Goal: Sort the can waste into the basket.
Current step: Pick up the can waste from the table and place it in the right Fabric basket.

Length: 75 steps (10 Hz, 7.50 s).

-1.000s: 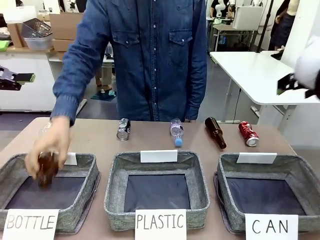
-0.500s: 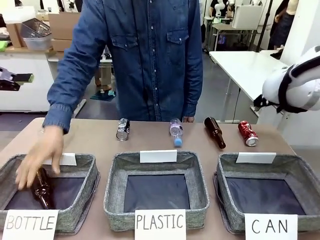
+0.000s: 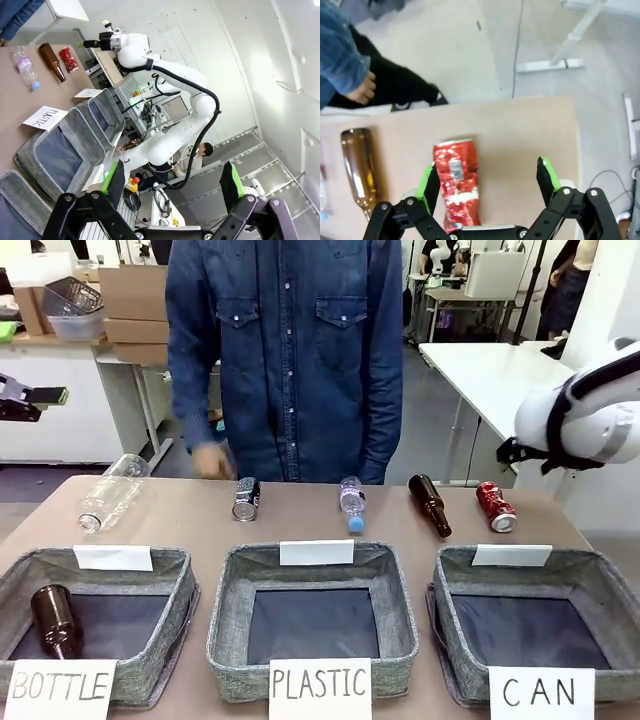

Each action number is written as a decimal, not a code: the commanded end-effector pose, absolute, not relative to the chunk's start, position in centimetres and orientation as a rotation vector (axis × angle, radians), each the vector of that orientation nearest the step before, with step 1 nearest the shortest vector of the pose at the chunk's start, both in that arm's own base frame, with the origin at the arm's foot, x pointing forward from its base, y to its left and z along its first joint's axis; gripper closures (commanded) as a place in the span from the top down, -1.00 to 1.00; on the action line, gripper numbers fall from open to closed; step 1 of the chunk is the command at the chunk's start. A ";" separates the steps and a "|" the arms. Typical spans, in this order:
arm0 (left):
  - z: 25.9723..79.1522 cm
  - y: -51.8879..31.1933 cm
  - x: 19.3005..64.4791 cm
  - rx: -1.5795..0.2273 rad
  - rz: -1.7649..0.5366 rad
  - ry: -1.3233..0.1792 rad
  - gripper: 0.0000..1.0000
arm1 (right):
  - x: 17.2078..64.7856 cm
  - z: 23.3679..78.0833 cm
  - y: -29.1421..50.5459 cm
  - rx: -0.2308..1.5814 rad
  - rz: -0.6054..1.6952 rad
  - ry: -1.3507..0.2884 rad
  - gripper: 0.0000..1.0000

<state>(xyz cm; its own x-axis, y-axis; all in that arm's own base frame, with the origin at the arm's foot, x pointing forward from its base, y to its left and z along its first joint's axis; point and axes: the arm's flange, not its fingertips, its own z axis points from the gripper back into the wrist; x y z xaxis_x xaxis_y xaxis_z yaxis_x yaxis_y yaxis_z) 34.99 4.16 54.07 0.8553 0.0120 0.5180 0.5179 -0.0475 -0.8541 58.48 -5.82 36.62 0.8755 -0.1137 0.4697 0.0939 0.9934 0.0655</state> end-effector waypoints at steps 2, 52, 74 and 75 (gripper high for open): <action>54.3 4.1 35.0 -1.599 -0.451 -0.454 1.00 | 60.8 34.4 -4.4 0.032 -0.065 -0.413 1.00; 54.3 4.1 35.0 -1.599 -0.451 -0.454 1.00 | 32.9 48.4 -7.0 0.802 0.200 -0.600 1.00; 54.3 4.1 35.0 -1.599 -0.451 -0.454 1.00 | 36.8 50.3 -9.1 1.303 0.008 -0.455 1.00; 54.0 4.2 35.0 -1.578 -0.431 -0.428 1.00 | 36.8 50.3 -9.1 1.303 0.008 -0.455 1.00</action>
<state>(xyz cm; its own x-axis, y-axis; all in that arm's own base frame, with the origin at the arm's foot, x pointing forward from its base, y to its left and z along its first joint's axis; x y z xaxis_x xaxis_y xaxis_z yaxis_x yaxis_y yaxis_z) 35.03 4.22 54.01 0.8562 0.0117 0.5165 0.5165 -0.0480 -0.8550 37.18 -9.27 50.40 0.9123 -0.2535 0.3215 -0.2496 0.2782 0.9275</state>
